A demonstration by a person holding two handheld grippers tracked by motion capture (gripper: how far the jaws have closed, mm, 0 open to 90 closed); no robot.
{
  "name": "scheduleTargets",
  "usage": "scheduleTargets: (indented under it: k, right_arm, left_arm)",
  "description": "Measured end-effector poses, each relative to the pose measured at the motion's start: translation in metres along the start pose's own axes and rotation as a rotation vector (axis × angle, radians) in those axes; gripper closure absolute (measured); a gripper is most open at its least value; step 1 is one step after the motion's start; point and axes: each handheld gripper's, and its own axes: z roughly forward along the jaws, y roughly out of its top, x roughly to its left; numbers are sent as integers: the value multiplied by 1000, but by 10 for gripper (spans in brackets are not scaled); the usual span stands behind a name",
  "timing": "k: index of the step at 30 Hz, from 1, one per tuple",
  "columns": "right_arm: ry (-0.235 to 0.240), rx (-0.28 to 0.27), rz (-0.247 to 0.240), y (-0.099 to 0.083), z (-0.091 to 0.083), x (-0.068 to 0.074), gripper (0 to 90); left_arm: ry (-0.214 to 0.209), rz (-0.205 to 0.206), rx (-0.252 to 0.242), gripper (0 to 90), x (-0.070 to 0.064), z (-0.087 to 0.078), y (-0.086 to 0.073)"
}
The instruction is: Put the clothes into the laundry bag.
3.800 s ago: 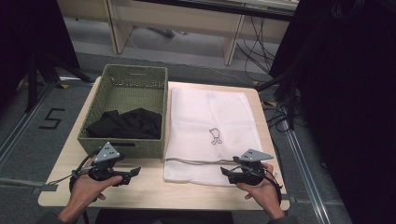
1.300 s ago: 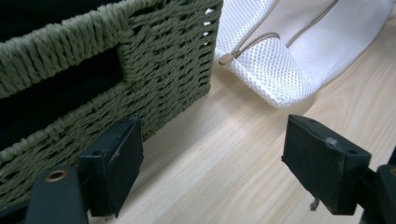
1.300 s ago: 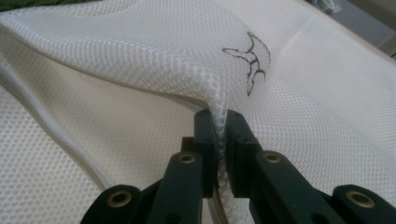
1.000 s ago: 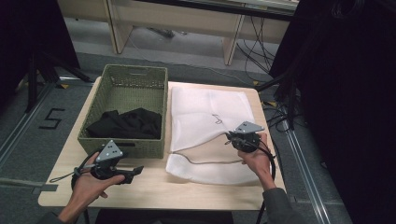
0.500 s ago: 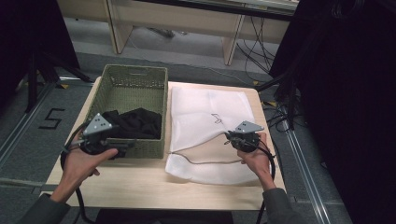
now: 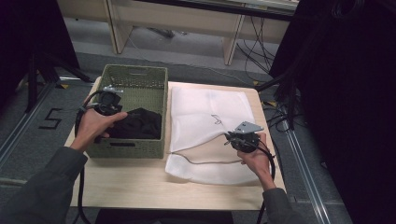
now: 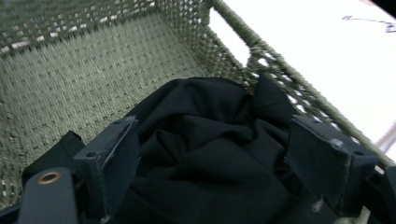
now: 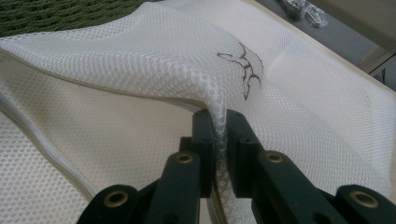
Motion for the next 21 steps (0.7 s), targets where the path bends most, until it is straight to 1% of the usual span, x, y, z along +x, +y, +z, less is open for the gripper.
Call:
scheduleTargets:
  k: [1,2,3,4,5,6,8,9,10,12,13,15,16,17,18,19,20,21]
  right_arm:
    - [0,0,0,0,0,0,834]
    - [1,0,1,0,0,0,834]
    - [2,0,-1,0,0,0,832]
    - [3,0,0,0,0,0,831]
    - [3,-1,-1,0,0,0,830]
    - [4,1,-6,-1,1,-1,830]
    - [4,3,-7,-1,1,-1,829]
    - [5,3,-7,-1,1,-1,829]
    - [5,3,-8,-1,1,-1,829]
    - [5,3,-8,-1,1,-1,828]
    - [-5,0,-12,-1,1,-1,827]
    - [-10,-3,-6,-1,1,-1,827]
    - [-12,-3,-8,-1,1,-1,826]
    - [-11,-2,-10,-1,1,-1,826]
    - [-11,-2,-10,-1,1,-1,826]
    - [3,3,-10,-1,1,-1,825]
    - [3,4,-5,-1,1,-1,826]
    - [3,4,-5,-1,1,-1,826]
  left_arm:
    - [0,0,0,173,0,0,0]
    - [9,-10,-18,173,1,5,0]
    - [6,-18,-7,172,5,12,1]
    - [6,-18,-7,169,5,12,1]
    - [-8,-34,12,169,11,17,1]
    - [-8,-40,31,168,13,19,2]
    - [-12,-44,43,165,16,25,2]
    - [-12,-44,43,165,16,25,2]
    - [-10,-44,48,165,18,30,2]
    - [-8,-38,55,161,19,33,3]
    - [-32,-5,85,162,21,37,3]
    - [-33,-6,85,171,21,40,3]
    - [-30,-1,89,171,22,42,2]
    - [-22,2,104,163,23,48,2]
    - [-22,2,104,161,23,48,2]
    - [-11,8,110,161,23,51,2]
    - [3,29,112,161,21,53,2]
    - [3,29,112,164,21,53,2]
